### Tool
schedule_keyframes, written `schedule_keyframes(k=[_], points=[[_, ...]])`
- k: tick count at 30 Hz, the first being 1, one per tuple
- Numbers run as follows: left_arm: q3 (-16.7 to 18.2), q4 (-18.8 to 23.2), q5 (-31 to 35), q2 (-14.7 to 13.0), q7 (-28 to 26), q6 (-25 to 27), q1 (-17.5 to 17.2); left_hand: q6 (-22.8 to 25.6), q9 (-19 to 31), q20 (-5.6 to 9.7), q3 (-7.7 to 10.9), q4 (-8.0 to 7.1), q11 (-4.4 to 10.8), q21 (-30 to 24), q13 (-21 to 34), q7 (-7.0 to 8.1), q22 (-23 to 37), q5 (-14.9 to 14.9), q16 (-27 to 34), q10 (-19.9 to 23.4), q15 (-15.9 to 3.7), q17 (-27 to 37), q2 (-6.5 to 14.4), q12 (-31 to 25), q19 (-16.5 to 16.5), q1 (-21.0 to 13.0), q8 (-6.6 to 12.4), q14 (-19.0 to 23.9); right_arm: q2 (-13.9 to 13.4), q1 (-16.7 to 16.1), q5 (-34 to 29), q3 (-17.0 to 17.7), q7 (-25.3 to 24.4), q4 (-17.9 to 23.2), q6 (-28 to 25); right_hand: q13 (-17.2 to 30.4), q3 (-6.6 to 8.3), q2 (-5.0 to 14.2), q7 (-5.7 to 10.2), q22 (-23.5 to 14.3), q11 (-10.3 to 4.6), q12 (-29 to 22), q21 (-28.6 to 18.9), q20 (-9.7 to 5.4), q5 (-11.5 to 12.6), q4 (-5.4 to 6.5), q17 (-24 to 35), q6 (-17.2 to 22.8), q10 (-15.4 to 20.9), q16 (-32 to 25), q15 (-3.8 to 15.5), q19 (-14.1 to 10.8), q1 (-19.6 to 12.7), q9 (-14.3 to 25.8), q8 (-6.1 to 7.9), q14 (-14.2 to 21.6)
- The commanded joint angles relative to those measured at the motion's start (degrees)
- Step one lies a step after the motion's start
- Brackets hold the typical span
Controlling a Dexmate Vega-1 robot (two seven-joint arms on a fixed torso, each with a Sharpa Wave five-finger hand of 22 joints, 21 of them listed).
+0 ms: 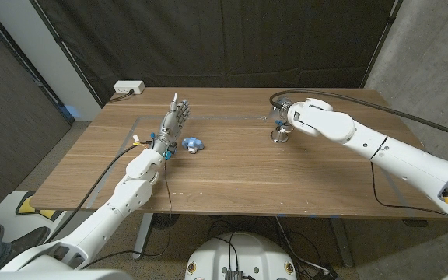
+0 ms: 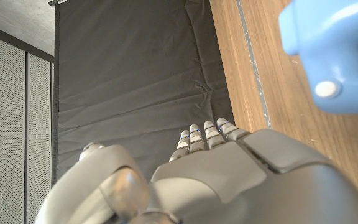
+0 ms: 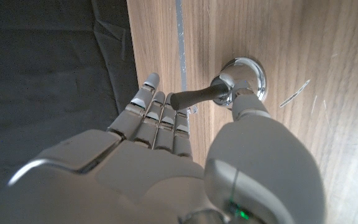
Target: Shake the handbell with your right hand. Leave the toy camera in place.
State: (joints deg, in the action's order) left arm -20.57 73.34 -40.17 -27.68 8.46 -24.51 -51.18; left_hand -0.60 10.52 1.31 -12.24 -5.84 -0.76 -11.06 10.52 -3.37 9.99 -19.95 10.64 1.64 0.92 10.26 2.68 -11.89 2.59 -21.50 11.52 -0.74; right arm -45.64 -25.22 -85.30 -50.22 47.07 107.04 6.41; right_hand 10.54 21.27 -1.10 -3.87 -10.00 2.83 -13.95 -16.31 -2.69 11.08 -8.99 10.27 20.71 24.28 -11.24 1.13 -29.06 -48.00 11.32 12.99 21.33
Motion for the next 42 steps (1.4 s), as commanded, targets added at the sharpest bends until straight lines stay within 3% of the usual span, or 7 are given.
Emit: schedule_keyframes(k=[1, 11, 25, 29, 33, 38, 42], points=[[0.89, -0.58, -3.56, 0.43, 3.61, -0.13, -0.68, 0.35, 0.20, 0.06, -0.52, -0.16, 0.08, -0.09, 0.31, -0.20, 0.29, -0.19, 0.24, 0.42, -0.21, 0.21, 0.45, 0.06, 0.45, -0.25, 0.05, 0.17, 0.90, 0.97, -3.08, -1.46, 2.44, -1.82, 2.64, 0.09, 0.06, 0.37, 0.47, -0.20, -0.28, -0.44, 0.18, -1.67, -0.20, 0.54, 0.11, 1.40, 1.28, -0.23, 0.40, -0.69, -0.09, 0.34, 0.52, 1.24], [1.20, -0.57, -3.97, 0.61, 3.76, -0.07, -1.08, 0.51, 0.20, 0.00, -0.64, -0.18, 0.06, -0.14, 0.31, -0.20, 0.29, -0.17, 0.23, 0.67, -0.16, 0.20, 0.52, -0.01, 0.41, -0.29, 0.08, 0.18, 2.62, 2.50, -4.62, -3.59, 2.92, -4.97, 3.62, 0.13, 0.10, 1.29, 2.80, -0.51, -2.27, -1.82, -1.02, -3.97, -0.45, 1.02, 0.24, 7.70, 7.46, -1.57, 3.85, -6.74, -0.20, 0.50, 1.91, 8.59], [1.47, -0.76, -4.37, 0.64, 3.89, 0.15, -1.56, 0.73, 0.21, -0.07, -0.81, -0.20, 0.17, -0.20, 0.31, -0.11, 0.29, -0.15, 0.22, 0.72, -0.25, 0.20, 0.61, 0.01, 0.34, -0.33, 0.11, 0.19, 4.35, 5.05, -5.92, -6.57, 3.73, -9.41, 3.79, 0.08, -0.11, 3.37, 5.30, -1.14, -4.56, -2.50, -2.78, -6.18, -0.75, 2.40, 0.55, 13.56, 12.79, -2.61, 7.03, -12.09, 1.57, 0.55, 2.76, 16.04], [1.52, -0.78, -4.42, 0.63, 3.85, 0.27, -1.62, 0.76, 0.22, -0.11, -0.86, -0.21, 0.13, -0.19, 0.31, -0.04, 0.29, -0.14, 0.24, 0.71, -0.29, 0.20, 0.64, 0.03, 0.39, -0.34, 0.11, 0.25, 4.35, 5.83, -6.46, -7.39, 3.73, -9.84, 4.20, 0.13, -0.09, 5.35, 6.40, -1.80, -6.54, -2.97, -4.42, -8.40, -0.90, 3.25, 0.91, 16.69, 15.88, -4.15, 10.22, -15.39, 2.80, 0.57, 3.14, 22.39], [1.53, -0.94, -4.50, 0.61, 3.99, 0.43, -1.55, 0.82, 0.22, -0.14, -0.90, -0.22, 0.18, -0.19, 0.31, 0.00, 0.30, -0.13, 0.23, 0.66, -0.24, 0.20, 0.66, 0.06, 0.40, -0.36, 0.12, 0.25, 4.58, 6.34, -6.42, -7.87, 4.19, -10.29, 4.34, 0.24, -0.11, 6.50, 7.01, -2.68, -7.43, -3.27, -6.83, -9.52, -0.81, 3.38, 1.51, 18.71, 18.25, -5.16, 10.94, -19.40, 3.55, 0.57, 3.05, 27.48], [1.59, -1.24, -4.55, 0.63, 4.26, 0.37, -1.36, 0.92, 0.22, -0.20, -0.97, -0.22, 0.21, -0.19, 0.31, 0.03, 0.30, -0.13, 0.23, 0.64, -0.25, 0.20, 0.70, 0.08, 0.42, -0.38, 0.14, 0.27, 4.88, 6.92, -6.70, -8.51, 4.85, -10.84, 4.34, 0.53, 0.31, 8.01, 8.63, -4.36, -8.94, -4.62, -11.28, -10.01, -0.54, 2.22, 3.45, 22.53, 23.40, -7.10, 11.89, -24.65, 2.77, 1.47, 3.89, 35.17], [1.60, -1.27, -4.56, 0.57, 4.36, 0.49, -1.26, 0.97, 0.22, -0.21, -1.00, -0.23, 0.21, -0.20, 0.31, 0.03, 0.30, -0.12, 0.22, 0.67, -0.27, 0.20, 0.71, 0.07, 0.42, -0.39, 0.15, 0.26, 5.14, 7.23, -7.06, -9.10, 5.31, -11.46, 4.22, 1.56, -0.01, 8.54, 10.22, -6.05, -10.49, -6.69, -15.37, -10.05, -0.44, 1.35, 6.04, 27.50, 28.73, -9.38, 12.09, -27.67, 2.14, 2.75, 5.93, 41.69]])
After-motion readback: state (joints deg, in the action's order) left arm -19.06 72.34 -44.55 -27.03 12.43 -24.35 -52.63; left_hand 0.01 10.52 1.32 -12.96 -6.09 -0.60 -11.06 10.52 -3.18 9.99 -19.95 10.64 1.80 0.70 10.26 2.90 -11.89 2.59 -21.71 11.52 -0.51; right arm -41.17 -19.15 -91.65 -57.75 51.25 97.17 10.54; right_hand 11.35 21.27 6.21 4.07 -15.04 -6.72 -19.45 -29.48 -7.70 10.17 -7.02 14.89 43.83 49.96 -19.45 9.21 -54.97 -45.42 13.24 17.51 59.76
